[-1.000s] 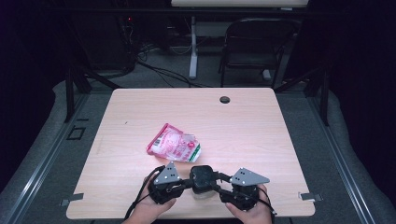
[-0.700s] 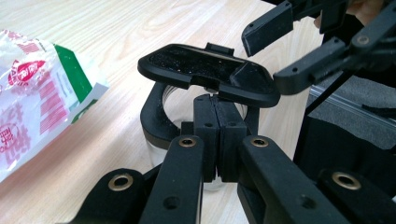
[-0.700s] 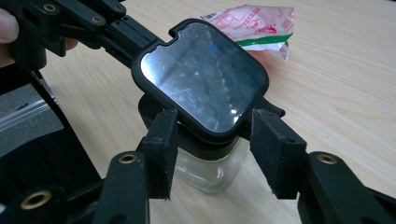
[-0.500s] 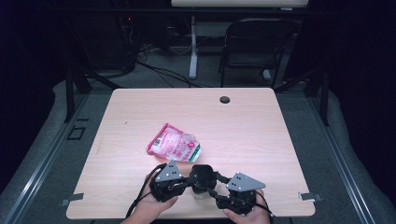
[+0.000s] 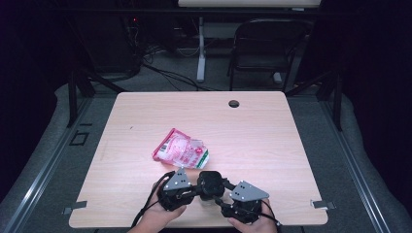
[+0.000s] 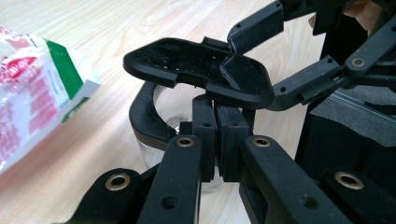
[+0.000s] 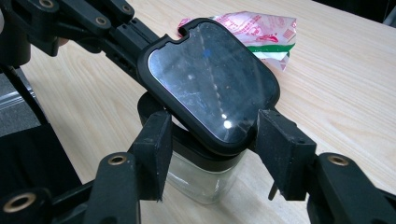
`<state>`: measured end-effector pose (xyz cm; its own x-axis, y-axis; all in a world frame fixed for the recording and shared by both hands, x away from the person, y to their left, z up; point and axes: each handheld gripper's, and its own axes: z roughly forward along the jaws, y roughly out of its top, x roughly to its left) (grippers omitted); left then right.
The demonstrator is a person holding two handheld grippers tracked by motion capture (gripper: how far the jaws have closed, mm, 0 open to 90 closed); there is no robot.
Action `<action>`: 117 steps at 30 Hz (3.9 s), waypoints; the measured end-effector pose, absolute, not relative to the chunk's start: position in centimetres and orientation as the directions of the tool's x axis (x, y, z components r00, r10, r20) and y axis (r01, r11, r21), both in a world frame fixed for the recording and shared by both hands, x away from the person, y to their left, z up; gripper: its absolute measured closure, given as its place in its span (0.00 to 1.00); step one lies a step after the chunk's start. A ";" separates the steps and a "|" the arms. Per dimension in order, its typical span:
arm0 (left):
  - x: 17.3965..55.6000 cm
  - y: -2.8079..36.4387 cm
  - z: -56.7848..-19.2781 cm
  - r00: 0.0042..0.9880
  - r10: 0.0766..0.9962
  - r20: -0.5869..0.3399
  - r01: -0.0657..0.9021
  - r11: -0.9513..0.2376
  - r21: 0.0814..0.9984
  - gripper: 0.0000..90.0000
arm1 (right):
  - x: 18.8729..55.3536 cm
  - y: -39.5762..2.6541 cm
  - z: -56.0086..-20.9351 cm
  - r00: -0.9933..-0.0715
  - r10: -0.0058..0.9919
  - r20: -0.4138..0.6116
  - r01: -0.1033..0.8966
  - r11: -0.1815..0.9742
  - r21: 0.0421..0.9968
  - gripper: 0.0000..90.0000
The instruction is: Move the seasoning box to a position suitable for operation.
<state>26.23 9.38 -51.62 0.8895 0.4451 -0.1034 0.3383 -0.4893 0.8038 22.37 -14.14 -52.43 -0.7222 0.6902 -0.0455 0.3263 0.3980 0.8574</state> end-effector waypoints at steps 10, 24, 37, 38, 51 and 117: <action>26.1 9.5 -51.9 0.890 0.444 -0.099 0.329 -0.477 0.815 0.98 | 22.3 -14.2 -52.4 -0.717 0.696 -0.053 0.318 0.394 0.862 0.52; 26.0 9.5 -51.9 0.892 0.443 -0.086 0.318 -0.481 0.817 0.99 | 21.8 -14.8 -51.8 -0.702 0.711 -0.025 0.302 0.330 0.894 0.57; 26.0 9.5 -51.9 0.892 0.443 -0.089 0.320 -0.479 0.818 0.99 | 21.3 -15.6 -50.8 -0.670 0.742 0.019 0.342 0.286 0.895 0.65; 26.1 9.5 -51.9 0.893 0.442 -0.086 0.317 -0.481 0.818 0.99 | 21.3 -15.6 -50.8 -0.663 0.748 0.018 0.342 0.281 0.896 0.66; 26.0 9.5 -51.9 0.894 0.438 -0.092 0.319 -0.479 0.818 0.99 | 20.8 -16.3 -49.9 -0.627 0.779 0.029 0.352 0.250 0.902 0.88; 26.0 11.0 -52.4 0.858 0.509 -0.078 0.342 -0.450 0.825 0.88 | 24.6 -17.6 -50.7 -0.552 0.812 0.187 0.456 0.107 0.883 0.95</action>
<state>25.98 11.01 -52.37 0.8575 0.5086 -0.0775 0.3417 -0.4504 0.8248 24.63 -17.58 -50.74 -0.5522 0.8125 0.1870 0.4563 0.1068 0.8834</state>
